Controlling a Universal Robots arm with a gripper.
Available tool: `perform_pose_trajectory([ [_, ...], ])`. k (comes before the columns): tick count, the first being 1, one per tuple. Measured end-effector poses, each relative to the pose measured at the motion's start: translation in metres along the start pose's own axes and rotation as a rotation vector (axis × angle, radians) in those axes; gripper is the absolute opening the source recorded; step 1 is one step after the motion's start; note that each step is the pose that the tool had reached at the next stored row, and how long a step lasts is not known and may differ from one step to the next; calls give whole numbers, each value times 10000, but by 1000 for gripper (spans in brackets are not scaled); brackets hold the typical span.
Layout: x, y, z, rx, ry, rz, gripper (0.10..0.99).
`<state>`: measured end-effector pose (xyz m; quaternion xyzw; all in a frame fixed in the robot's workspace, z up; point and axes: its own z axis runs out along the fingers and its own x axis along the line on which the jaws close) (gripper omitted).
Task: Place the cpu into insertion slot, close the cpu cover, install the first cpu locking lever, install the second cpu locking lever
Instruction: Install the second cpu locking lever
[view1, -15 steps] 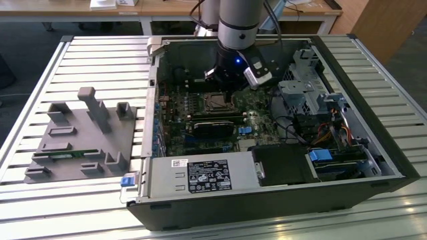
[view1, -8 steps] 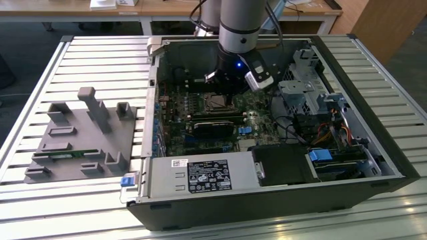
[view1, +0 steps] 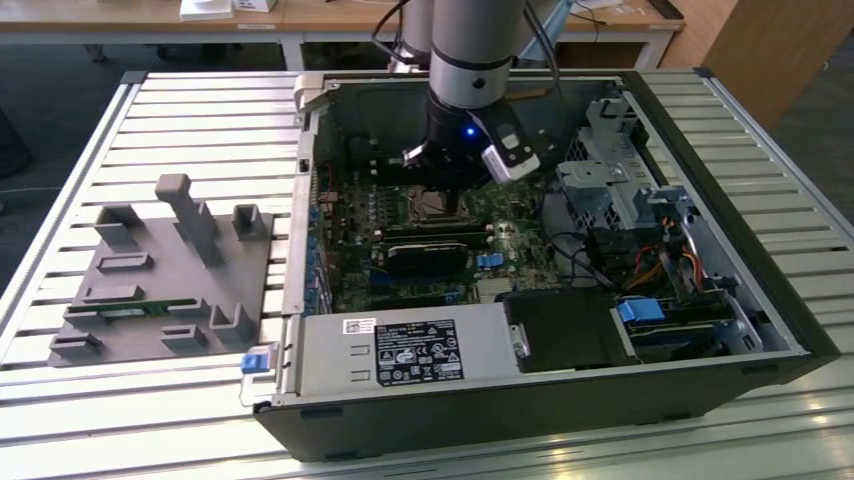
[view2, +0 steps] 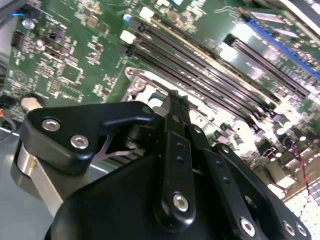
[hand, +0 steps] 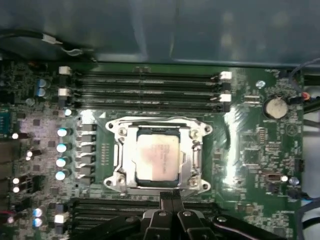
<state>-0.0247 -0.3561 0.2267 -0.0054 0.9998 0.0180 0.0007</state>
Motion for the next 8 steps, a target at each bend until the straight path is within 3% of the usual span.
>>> perform_pose_trajectory([
  [8, 122, -41, -1, 0, 0, 1, 106],
])
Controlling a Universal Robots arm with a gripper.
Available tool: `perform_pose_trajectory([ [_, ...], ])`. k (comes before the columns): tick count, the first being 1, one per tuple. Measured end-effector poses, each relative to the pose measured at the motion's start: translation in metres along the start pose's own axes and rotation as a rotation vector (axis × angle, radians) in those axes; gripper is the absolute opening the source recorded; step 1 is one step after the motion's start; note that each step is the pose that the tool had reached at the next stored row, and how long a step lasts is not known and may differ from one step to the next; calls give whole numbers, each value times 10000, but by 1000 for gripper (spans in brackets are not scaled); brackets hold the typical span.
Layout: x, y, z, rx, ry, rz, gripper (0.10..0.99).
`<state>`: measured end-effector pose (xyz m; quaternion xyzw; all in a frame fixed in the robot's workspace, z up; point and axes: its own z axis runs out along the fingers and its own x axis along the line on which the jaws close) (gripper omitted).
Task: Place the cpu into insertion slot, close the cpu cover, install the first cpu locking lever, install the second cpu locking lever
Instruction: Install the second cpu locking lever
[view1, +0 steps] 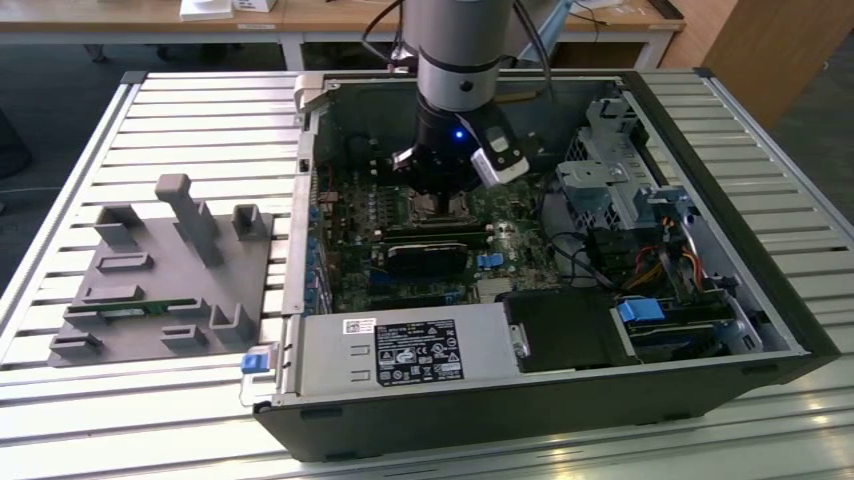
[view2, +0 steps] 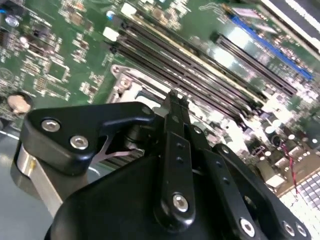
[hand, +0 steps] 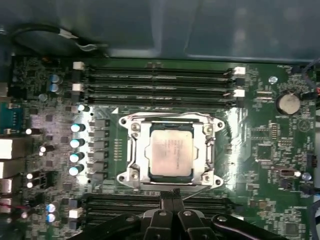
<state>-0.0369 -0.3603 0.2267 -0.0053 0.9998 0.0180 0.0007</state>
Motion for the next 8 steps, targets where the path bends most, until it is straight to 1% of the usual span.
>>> perform_pose_trajectory([
  [4, 101, 0, 5, -2, -1, 1, 106],
  [6, 121, 0, 15, -1, -1, 1, 106],
  [8, 123, -1, 37, 0, 2, -1, 106],
])
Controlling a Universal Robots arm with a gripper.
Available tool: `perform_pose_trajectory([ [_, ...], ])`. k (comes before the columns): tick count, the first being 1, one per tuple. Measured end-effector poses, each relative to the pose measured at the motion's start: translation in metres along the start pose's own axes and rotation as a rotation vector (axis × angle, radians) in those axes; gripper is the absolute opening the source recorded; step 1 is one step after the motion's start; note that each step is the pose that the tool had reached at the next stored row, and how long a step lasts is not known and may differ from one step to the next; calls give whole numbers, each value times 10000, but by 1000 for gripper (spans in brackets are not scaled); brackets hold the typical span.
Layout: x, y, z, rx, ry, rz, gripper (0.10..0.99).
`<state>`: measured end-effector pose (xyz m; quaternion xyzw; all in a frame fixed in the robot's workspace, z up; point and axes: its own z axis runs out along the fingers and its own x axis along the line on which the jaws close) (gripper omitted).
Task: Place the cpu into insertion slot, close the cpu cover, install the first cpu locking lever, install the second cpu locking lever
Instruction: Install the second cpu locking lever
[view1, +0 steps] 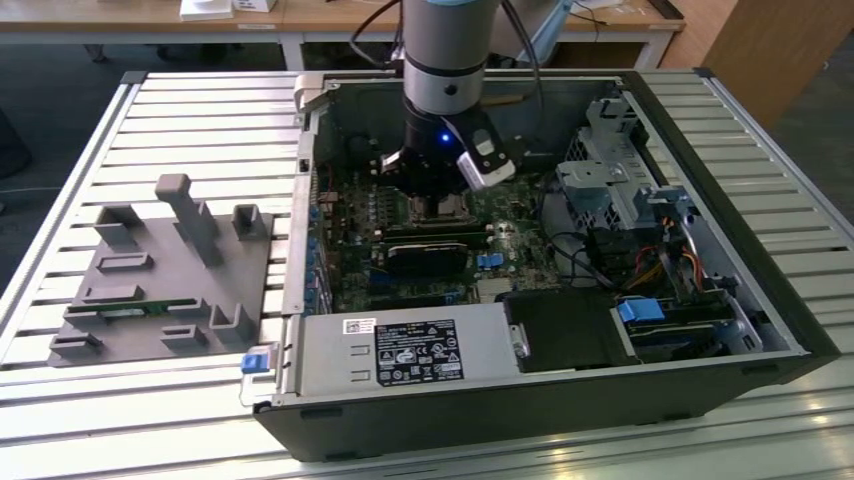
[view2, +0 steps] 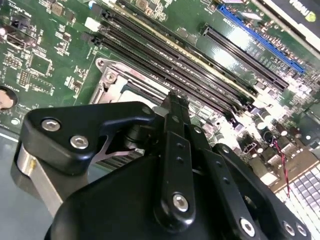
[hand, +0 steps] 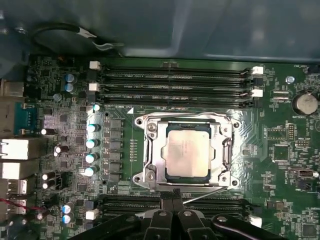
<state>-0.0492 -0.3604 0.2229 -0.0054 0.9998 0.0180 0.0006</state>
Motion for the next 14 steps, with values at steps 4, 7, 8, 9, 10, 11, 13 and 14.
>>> perform_pose_trajectory([
  [4, 4, -2, 58, 1, 3, 1, 106],
  [7, 7, -17, 64, -49, 2, 2, 106],
  [8, 8, -26, 64, -95, 1, 3, 106],
  [9, 10, -38, 63, -164, 1, 3, 106],
  [10, 13, -48, 63, -241, 0, 3, 106],
  [11, 15, -59, 62, -296, 0, 3, 106],
  [13, 18, -85, 62, -410, -2, 3, 106],
  [14, 21, -97, 61, -449, -2, 3, 106],
])
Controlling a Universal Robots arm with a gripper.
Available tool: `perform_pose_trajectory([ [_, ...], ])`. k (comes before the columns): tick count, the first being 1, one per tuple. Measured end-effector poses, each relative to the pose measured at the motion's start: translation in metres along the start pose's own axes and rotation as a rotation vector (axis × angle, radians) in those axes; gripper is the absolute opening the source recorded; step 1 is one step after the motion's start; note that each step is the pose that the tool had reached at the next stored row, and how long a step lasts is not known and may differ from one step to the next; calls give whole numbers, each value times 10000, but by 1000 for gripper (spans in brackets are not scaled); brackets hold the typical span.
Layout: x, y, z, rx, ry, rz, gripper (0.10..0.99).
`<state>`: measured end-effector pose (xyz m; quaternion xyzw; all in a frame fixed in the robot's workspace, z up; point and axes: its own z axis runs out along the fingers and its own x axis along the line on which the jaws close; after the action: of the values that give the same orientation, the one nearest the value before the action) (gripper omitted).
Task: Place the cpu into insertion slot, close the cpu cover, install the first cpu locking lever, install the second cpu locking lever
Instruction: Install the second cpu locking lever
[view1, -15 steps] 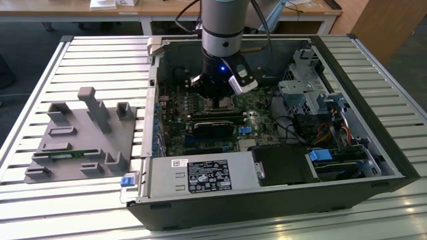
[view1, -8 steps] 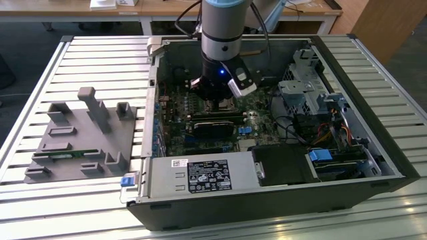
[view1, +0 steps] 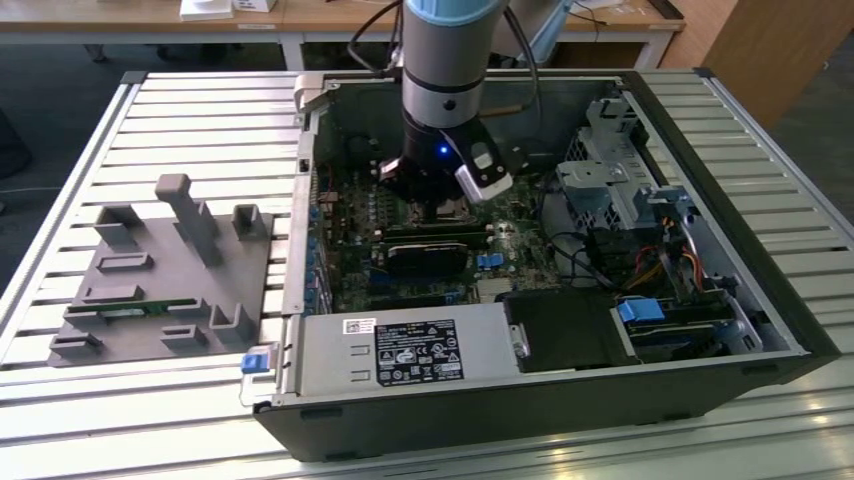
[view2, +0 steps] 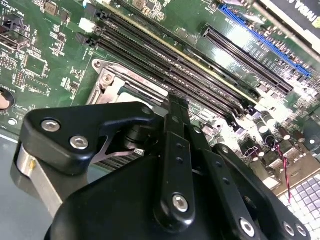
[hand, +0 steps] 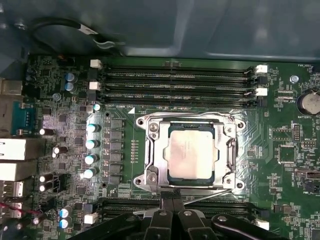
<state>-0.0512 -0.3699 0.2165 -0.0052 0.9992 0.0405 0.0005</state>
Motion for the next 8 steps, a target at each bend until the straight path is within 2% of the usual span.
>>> perform_pose_trajectory([
  [3, 20, -30, -2, -69, -2, 2, 106],
  [8, 86, -46, -2, -114, -2, 1, 106],
])
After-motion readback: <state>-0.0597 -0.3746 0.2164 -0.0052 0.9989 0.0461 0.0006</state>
